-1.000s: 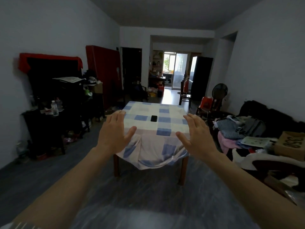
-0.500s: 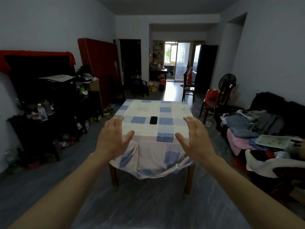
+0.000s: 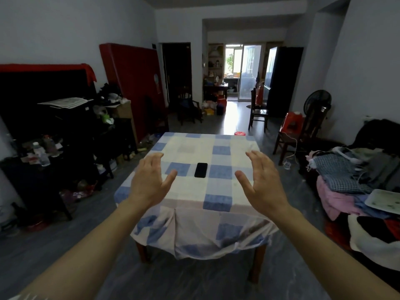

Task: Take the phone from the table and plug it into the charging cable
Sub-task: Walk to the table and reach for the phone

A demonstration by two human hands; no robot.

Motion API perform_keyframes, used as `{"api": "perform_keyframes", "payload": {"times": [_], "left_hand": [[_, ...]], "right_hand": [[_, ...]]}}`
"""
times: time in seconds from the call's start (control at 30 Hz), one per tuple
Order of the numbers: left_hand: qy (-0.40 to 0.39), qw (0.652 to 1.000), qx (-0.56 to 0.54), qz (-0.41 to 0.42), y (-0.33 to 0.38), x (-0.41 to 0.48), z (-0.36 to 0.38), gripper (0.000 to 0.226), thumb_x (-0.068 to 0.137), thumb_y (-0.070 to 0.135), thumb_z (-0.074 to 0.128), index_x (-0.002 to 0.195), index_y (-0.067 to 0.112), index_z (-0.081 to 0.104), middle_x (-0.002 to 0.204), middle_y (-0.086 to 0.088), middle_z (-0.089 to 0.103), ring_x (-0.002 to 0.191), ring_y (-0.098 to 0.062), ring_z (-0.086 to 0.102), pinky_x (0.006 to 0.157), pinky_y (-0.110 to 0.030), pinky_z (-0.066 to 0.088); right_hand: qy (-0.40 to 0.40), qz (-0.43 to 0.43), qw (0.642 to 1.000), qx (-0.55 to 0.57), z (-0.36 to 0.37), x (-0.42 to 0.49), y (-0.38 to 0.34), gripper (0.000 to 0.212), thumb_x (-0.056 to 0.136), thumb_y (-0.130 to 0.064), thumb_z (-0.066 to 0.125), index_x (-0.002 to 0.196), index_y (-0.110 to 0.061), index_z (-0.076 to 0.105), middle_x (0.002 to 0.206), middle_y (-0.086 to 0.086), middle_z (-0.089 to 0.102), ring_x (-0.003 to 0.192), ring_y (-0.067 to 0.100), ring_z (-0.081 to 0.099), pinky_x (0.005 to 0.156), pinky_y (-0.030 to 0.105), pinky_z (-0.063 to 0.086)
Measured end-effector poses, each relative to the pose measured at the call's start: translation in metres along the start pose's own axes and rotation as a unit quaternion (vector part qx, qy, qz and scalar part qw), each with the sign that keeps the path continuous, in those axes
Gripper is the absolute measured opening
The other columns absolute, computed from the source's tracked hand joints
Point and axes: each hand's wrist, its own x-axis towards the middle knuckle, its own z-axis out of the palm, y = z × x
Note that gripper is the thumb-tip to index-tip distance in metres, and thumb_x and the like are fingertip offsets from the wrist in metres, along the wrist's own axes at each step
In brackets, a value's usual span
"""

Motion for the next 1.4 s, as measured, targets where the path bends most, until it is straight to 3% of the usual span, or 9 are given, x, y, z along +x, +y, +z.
{"api": "perform_keyframes", "payload": {"times": [0.37, 0.53, 0.73, 0.87, 1.03, 1.4], "left_hand": [[-0.022, 0.999, -0.038, -0.019, -0.062, 0.139, 0.128, 0.068, 0.09, 0.055, 0.05, 0.14, 0.01, 0.04, 0.14, -0.011, 0.048, 0.128, -0.028, 0.042, 0.102, -0.043, 0.039], [-0.027, 0.999, -0.037, -0.02, -0.092, 0.208, 0.176, 0.068, 0.089, 0.058, 0.05, 0.139, 0.014, 0.04, 0.14, -0.01, 0.049, 0.128, -0.027, 0.043, 0.098, -0.041, 0.042], [-0.083, 0.995, -0.06, -0.007, -0.109, 0.241, 0.242, 0.066, 0.088, 0.056, 0.053, 0.138, 0.015, 0.041, 0.138, -0.008, 0.05, 0.124, -0.025, 0.045, 0.098, -0.04, 0.042], [-0.116, 0.991, -0.069, -0.015, -0.118, 0.263, 0.29, 0.065, 0.088, 0.053, 0.055, 0.138, 0.013, 0.042, 0.138, -0.008, 0.05, 0.125, -0.025, 0.044, 0.099, -0.038, 0.04], [-0.143, 0.988, -0.055, -0.009, -0.121, 0.309, 0.351, 0.064, 0.09, 0.051, 0.056, 0.139, 0.012, 0.042, 0.139, -0.008, 0.049, 0.126, -0.026, 0.043, 0.101, -0.037, 0.038], [-0.203, 0.974, -0.076, -0.059, -0.134, 0.384, 0.453, 0.066, 0.091, 0.048, 0.056, 0.141, 0.008, 0.041, 0.142, -0.01, 0.048, 0.127, -0.026, 0.041, 0.103, -0.034, 0.033]], "right_hand": [[-0.028, 0.044, 0.998, -0.025, 0.13, 0.132, 0.057, 0.065, 0.095, -0.051, 0.048, 0.148, -0.016, 0.034, 0.156, 0.008, 0.036, 0.145, 0.024, 0.03, 0.117, 0.04, 0.024], [-0.03, 0.06, 0.997, -0.043, 0.184, 0.2, 0.079, 0.065, 0.095, -0.055, 0.045, 0.149, -0.021, 0.031, 0.158, 0.005, 0.034, 0.146, 0.024, 0.029, 0.113, 0.035, 0.016], [-0.036, 0.116, 0.993, -0.015, 0.24, 0.251, 0.111, 0.063, 0.094, -0.057, 0.045, 0.145, -0.022, 0.035, 0.153, 0.006, 0.041, 0.14, 0.024, 0.037, 0.111, 0.038, 0.029], [-0.06, 0.12, 0.991, -0.016, 0.283, 0.285, 0.139, 0.065, 0.095, -0.056, 0.044, 0.147, -0.02, 0.033, 0.155, 0.006, 0.038, 0.142, 0.023, 0.035, 0.111, 0.033, 0.025], [-0.085, 0.122, 0.989, 0.011, 0.333, 0.333, 0.18, 0.065, 0.097, -0.05, 0.046, 0.149, -0.014, 0.033, 0.157, 0.01, 0.035, 0.145, 0.026, 0.03, 0.117, 0.041, 0.026], [-0.171, 0.167, 0.97, 0.032, 0.421, 0.407, 0.25, 0.064, 0.098, -0.043, 0.048, 0.149, -0.006, 0.033, 0.157, 0.015, 0.035, 0.145, 0.029, 0.029, 0.12, 0.042, 0.024]]}}
